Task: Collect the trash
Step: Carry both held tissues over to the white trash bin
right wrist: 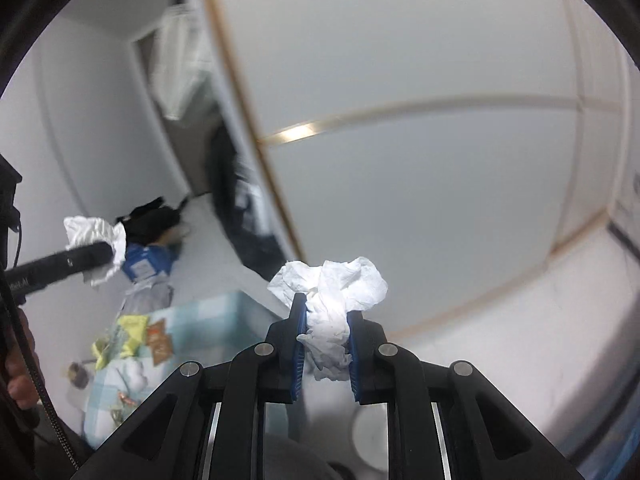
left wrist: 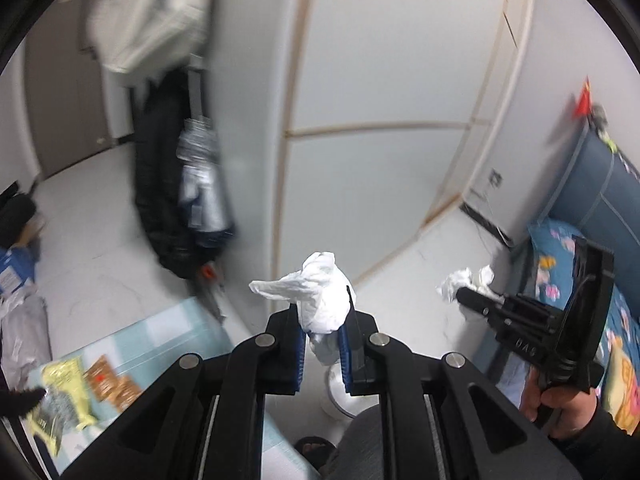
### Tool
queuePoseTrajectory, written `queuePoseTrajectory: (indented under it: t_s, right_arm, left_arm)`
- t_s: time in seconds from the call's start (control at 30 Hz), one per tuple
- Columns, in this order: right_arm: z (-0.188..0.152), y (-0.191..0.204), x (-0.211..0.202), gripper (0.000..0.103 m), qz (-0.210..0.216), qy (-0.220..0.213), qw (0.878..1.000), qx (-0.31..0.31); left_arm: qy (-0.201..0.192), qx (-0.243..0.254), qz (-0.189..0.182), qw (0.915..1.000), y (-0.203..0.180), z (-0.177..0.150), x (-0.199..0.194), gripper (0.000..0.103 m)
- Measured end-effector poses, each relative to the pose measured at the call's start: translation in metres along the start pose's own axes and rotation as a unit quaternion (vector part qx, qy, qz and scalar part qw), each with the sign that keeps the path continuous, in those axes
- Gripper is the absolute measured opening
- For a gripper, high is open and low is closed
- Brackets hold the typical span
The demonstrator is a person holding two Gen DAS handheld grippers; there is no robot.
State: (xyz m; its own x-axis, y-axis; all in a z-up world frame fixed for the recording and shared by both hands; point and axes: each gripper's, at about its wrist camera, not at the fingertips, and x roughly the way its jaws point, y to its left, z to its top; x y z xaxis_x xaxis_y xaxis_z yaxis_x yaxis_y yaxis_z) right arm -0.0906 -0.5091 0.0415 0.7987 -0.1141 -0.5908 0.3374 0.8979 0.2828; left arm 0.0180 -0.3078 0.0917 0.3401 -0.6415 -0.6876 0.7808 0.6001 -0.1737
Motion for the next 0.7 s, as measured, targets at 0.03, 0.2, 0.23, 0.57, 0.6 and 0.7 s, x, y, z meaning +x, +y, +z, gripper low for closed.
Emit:
queuePoseTrajectory:
  t_s: [0.03, 0.2, 0.23, 0.57, 0.6, 0.7]
  right_arm:
    - [-0.003, -0.008, 0.006, 0.017, -0.008, 0.008, 1.0, 0.008]
    - [-0.036, -0.048, 0.028, 0.017, -0.051, 0.045, 0.997, 0.031]
    - [-0.046, -0.058, 0.029, 0.017, -0.056, 0.054, 0.996, 0.041]
    - [-0.128, -0.132, 0.099, 0.017, -0.071, 0.153, 0.977, 0.132]
    - [-0.135, -0.137, 0.104, 0.017, -0.073, 0.161, 0.975, 0.137]
    - [-0.156, -0.152, 0.119, 0.017, -0.073, 0.186, 0.966, 0.163]
  left_arm:
    - [0.014, 0.004, -0.009, 0.9999, -0.005, 0.002, 0.01, 0.01]
    - [0.08, 0.014, -0.022, 0.9965, -0.025, 0.01, 0.062, 0.01]
    - [0.091, 0.019, -0.026, 0.9954, -0.028, 0.01, 0.068, 0.01]
    - [0.317, 0.064, -0.13, 0.9373, -0.073, -0.031, 0.208, 0.01]
    - [0.332, 0.064, -0.135, 0.9312, -0.076, -0.035, 0.218, 0.01]
    - [0.426, 0.02, -0.19, 0.8842, -0.072, -0.051, 0.255, 0.01]
